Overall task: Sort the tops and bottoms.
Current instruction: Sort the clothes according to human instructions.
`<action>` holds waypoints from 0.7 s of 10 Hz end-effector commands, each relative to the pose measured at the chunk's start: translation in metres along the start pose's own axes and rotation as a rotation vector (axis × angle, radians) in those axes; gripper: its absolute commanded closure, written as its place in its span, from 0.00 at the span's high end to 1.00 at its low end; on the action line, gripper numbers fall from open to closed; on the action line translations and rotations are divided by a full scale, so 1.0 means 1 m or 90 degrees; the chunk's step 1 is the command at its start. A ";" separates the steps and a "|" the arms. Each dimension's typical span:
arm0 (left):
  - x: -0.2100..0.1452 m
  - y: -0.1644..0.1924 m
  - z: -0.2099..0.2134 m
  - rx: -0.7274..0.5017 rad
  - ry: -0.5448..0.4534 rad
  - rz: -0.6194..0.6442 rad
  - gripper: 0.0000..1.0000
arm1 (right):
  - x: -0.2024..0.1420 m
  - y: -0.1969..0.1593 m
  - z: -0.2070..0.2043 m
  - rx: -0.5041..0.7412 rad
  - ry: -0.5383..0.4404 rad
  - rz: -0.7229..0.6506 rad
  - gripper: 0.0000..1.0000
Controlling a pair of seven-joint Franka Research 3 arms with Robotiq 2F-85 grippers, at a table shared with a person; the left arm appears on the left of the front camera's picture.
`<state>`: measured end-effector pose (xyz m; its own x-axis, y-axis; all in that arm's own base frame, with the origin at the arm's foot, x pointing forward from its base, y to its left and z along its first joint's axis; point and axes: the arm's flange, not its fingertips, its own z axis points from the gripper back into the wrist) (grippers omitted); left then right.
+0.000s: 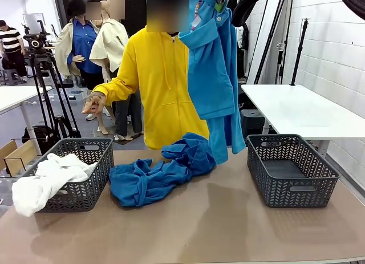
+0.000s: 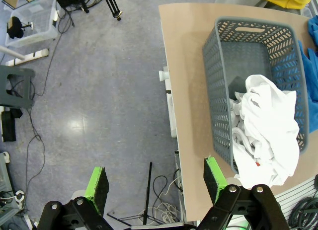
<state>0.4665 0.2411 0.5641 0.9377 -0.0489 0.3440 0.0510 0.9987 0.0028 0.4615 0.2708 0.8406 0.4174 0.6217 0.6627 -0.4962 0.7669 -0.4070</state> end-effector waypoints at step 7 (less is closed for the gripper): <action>-0.002 0.001 0.001 0.010 0.005 -0.008 1.00 | 0.245 0.106 -0.026 -0.062 -0.069 0.096 0.00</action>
<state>0.4667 0.2406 0.5642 0.9377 -0.0500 0.3439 0.0520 0.9986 0.0034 0.4718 0.4091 0.8559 0.2691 0.7083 0.6526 -0.4612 0.6896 -0.5583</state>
